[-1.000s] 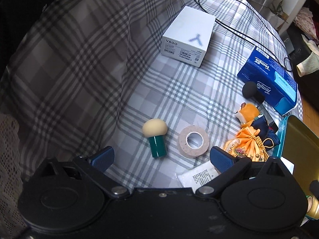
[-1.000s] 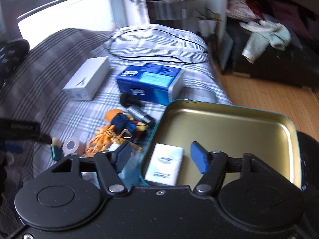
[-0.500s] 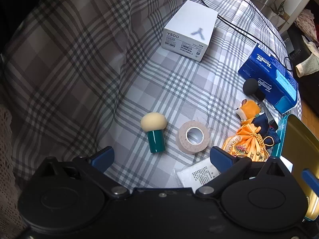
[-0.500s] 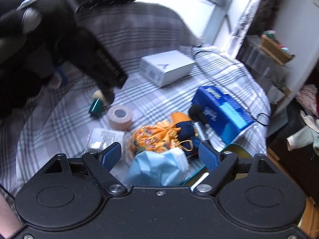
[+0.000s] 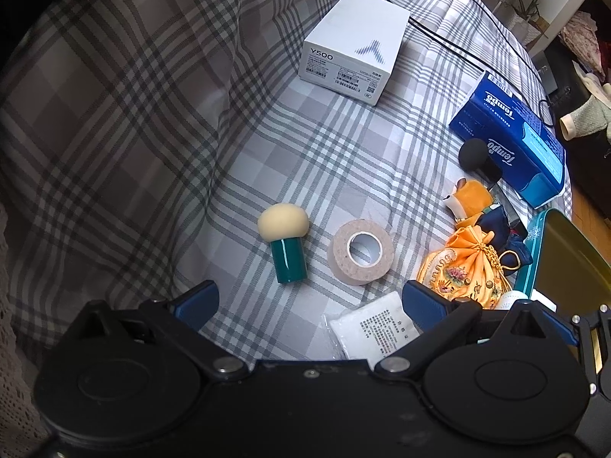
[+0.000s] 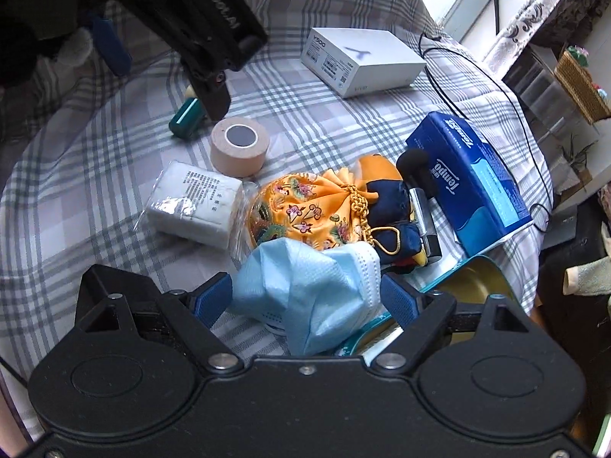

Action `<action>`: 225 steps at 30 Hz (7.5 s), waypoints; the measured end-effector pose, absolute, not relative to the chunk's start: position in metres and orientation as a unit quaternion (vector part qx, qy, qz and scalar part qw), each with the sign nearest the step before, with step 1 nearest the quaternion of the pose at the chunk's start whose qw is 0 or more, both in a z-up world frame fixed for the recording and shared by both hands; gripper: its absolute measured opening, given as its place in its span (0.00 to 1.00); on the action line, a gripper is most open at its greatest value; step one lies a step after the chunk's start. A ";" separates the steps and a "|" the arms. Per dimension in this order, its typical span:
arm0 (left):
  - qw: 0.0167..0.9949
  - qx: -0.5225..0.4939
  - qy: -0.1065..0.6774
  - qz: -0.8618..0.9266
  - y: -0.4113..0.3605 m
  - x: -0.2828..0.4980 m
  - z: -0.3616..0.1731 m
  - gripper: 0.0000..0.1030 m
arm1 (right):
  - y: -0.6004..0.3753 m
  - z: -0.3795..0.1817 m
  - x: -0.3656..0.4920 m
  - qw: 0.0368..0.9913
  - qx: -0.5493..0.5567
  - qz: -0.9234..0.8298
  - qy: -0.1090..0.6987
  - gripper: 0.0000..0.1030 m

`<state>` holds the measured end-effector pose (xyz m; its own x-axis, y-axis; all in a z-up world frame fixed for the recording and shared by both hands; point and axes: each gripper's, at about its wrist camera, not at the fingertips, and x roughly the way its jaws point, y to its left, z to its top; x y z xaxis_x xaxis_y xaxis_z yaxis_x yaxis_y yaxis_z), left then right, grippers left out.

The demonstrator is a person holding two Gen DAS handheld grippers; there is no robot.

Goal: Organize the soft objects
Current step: 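Move the right gripper to the blue face mask and grasp it, then grasp the white gauze packet with the left gripper while the right gripper holds the mask, then lower gauze packet and mask into the tin tray and open both grippers, then move the right gripper to the orange embroidered pouch and grasp it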

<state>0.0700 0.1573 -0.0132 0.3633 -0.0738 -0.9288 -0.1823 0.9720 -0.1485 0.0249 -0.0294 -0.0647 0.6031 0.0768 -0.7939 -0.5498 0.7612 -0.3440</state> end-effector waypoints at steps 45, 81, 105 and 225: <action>0.792 -0.093 0.604 0.001 0.106 0.080 -0.076 0.72 | -0.075 -0.007 0.022 0.911 -0.100 0.134 0.377 0.44; 0.840 0.023 0.526 -0.133 -0.030 0.055 0.045 0.67 | -0.245 0.048 0.011 0.886 0.252 -0.165 0.352 0.44; 0.822 0.103 0.537 -0.161 -0.158 0.078 0.026 0.81 | -0.270 0.052 -0.002 0.889 0.204 -0.235 0.337 0.55; 0.822 -0.157 0.534 0.121 0.190 0.081 -0.019 0.99 | -0.022 -0.073 0.098 0.862 -0.022 0.052 0.504 0.75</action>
